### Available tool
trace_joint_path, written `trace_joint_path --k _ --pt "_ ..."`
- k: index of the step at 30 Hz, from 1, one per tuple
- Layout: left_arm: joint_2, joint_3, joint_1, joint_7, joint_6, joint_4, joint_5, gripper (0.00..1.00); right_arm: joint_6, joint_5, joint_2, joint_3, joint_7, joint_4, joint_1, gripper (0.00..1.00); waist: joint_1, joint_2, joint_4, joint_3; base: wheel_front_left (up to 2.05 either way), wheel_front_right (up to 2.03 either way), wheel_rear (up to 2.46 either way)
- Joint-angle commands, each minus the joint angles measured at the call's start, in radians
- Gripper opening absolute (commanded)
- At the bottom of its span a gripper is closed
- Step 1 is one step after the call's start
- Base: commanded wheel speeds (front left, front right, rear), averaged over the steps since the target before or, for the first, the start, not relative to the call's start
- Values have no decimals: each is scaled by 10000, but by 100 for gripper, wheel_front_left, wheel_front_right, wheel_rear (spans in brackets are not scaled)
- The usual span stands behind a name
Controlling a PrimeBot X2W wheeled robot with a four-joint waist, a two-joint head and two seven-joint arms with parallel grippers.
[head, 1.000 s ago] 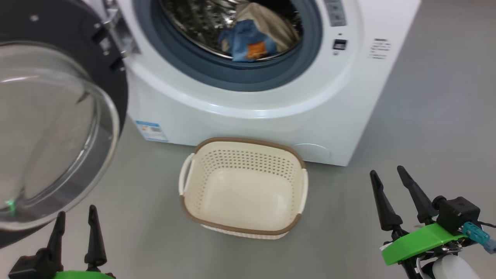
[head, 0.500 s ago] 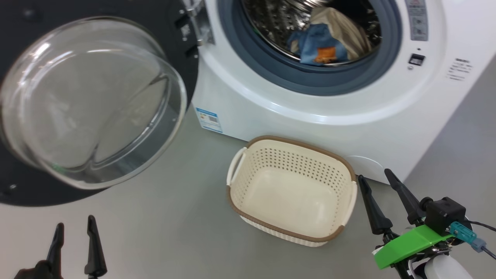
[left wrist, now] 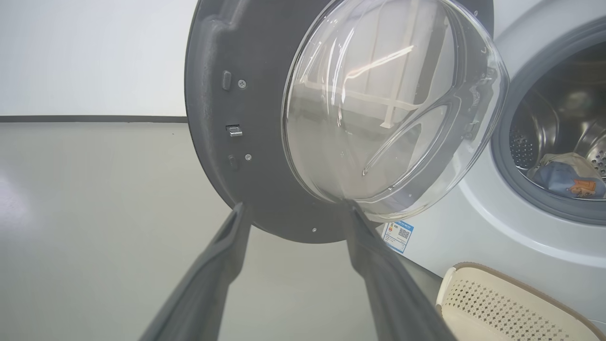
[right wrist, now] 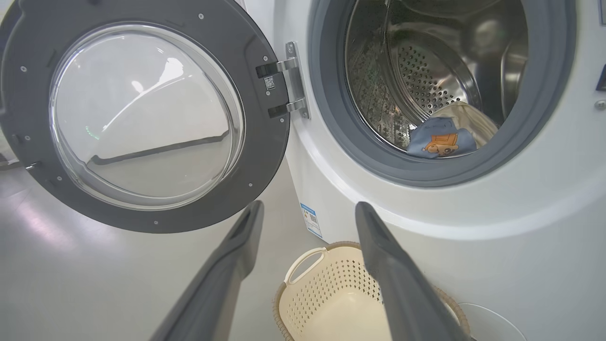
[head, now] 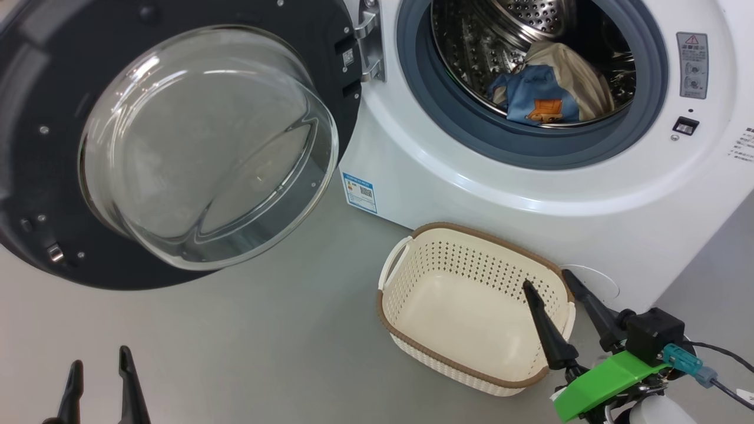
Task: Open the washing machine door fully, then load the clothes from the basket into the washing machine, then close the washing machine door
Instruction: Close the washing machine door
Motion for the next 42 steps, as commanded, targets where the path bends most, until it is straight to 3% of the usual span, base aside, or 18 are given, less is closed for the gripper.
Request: trace_joint_path --k 1,15,16,17,21,27,30,34,38,42 --pt "151 341 -99 -55 83 -351 -77 100 44 61 -128 224 -80 -168 -328 100 1 -1 20 55 0 0 0" --pt "151 347 -3 -55 283 -639 -650 100 44 179 -258 510 -80 -33 -703 100 1 -1 79 322 0 0 0" --pt "151 350 -33 -55 230 -655 -710 89 44 183 -255 485 -80 -33 -683 100 1 -1 73 321 0 0 0" --pt "151 373 -69 -55 178 -688 -750 63 44 183 -253 459 -80 -38 -659 100 1 -1 69 324 0 0 0" --pt "151 565 -282 -55 -85 -789 -884 0 44 154 -249 316 -80 -86 -546 100 1 -1 54 364 0 0 0" --pt "151 1143 -836 -55 -678 -745 -2001 0 44 78 -194 90 -80 -192 -367 100 1 -1 38 449 0 0 0" --pt "151 1635 -1334 -55 -984 -719 -3064 0 44 24 -162 53 -80 -239 -302 100 1 -1 38 511 0 0 0" --pt "290 1981 -1884 -55 -1096 -712 -3961 0 44 -3 -154 26 -80 -268 -272 100 1 -1 36 578 0 0 0" --pt "1425 1724 -2512 -55 -1107 -764 -6141 0 44 -35 -159 53 -80 -290 -312 100 1 -1 -35 708 0 0 0" --pt "3019 1417 -2949 115 -1109 -590 -8384 0 44 -47 -158 100 -80 -289 -365 100 1 -1 -132 812 6 -6 0"
